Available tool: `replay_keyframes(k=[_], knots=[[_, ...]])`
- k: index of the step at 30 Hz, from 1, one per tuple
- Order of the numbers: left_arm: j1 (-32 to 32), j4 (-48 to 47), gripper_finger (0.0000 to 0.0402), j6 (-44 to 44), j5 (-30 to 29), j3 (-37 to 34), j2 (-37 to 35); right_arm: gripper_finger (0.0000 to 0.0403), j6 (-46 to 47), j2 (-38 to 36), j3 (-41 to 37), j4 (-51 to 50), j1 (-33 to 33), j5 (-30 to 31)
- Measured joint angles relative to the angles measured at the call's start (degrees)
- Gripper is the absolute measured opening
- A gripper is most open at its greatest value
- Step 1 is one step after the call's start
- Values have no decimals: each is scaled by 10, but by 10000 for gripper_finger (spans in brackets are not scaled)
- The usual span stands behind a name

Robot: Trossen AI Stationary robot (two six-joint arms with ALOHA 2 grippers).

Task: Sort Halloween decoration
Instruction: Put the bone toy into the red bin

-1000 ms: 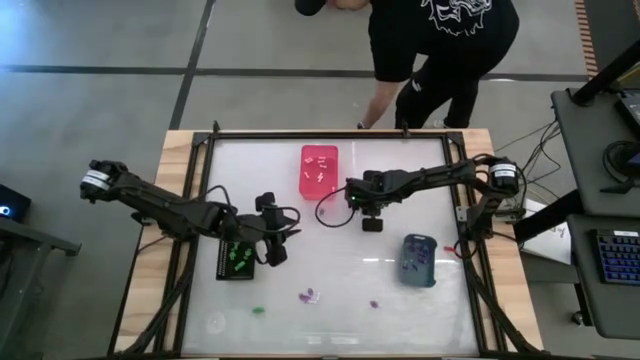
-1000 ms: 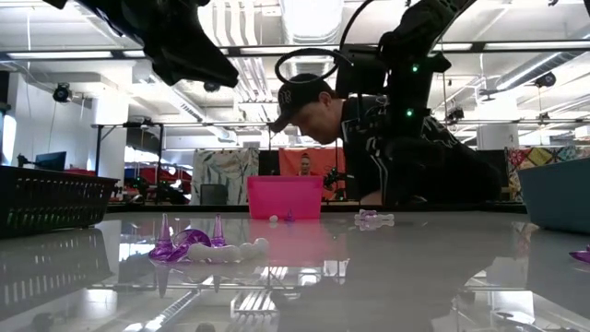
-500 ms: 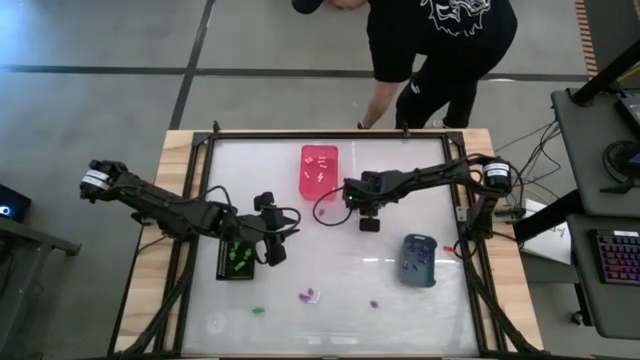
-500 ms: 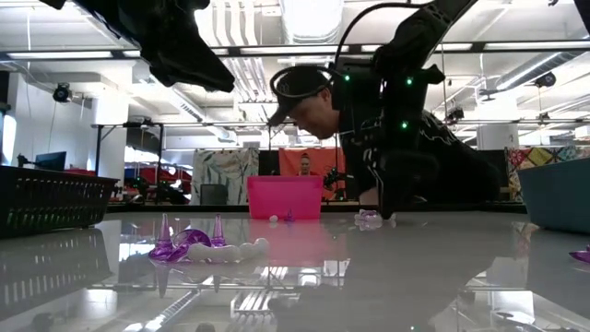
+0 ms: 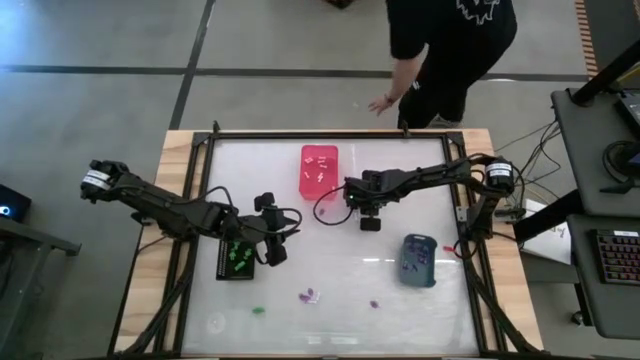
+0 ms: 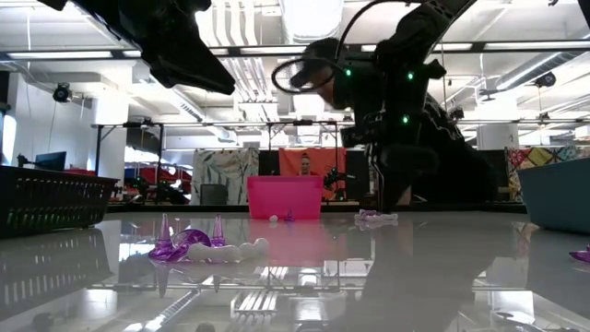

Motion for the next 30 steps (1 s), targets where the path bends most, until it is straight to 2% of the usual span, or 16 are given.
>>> replay_keyframes(k=[2, 4, 9, 10, 13, 16, 18, 30], knots=[[0, 0, 89, 0, 0, 0, 0, 77, 4, -6, 10, -9, -1, 0], [0, 0, 89, 0, 0, 0, 0, 77, 50, -10, 27, -23, -10, 0], [0, 3, 89, 0, 0, 0, 0, 77, 292, -9, 59, -72, -56, -8], [0, 3, 89, 0, -1, 0, 0, 77, 300, -8, 62, -79, -63, -32], [0, 1, 89, 0, -1, 0, 0, 77, 184, -6, 58, -82, -67, -104], [0, 0, 89, 0, 0, 0, 0, 77, 4, -7, 48, -94, -59, -116], [0, 0, 89, 0, 0, 0, 0, 77, -50, -5, 41, -95, -55, -115], [0, 1, 89, 1, -1, 0, 0, 77, -56, 1, 17, -45, -51, -97]])
